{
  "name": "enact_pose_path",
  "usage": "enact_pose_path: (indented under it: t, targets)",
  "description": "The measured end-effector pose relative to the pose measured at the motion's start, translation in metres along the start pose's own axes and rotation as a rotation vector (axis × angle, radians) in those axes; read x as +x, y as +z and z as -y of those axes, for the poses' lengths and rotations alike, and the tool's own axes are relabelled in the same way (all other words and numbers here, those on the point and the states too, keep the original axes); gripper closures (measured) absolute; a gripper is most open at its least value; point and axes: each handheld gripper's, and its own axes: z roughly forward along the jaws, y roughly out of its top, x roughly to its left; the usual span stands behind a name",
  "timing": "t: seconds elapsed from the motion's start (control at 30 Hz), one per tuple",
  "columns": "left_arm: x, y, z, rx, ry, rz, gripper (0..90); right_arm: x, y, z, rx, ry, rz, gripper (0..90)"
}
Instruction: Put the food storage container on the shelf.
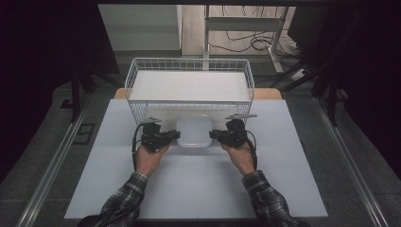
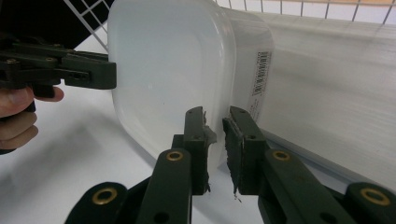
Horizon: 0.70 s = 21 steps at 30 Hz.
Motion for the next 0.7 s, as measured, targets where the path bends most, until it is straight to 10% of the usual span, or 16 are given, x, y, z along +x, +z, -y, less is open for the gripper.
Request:
enact_pose_path:
  t: [0.7]
  targets:
    - [0.008, 0.019, -0.019, -0.102, 0.047, -0.080, 62.2, -0.015, 0.020, -0.013, -0.089, 0.048, 0.068, 66.2]
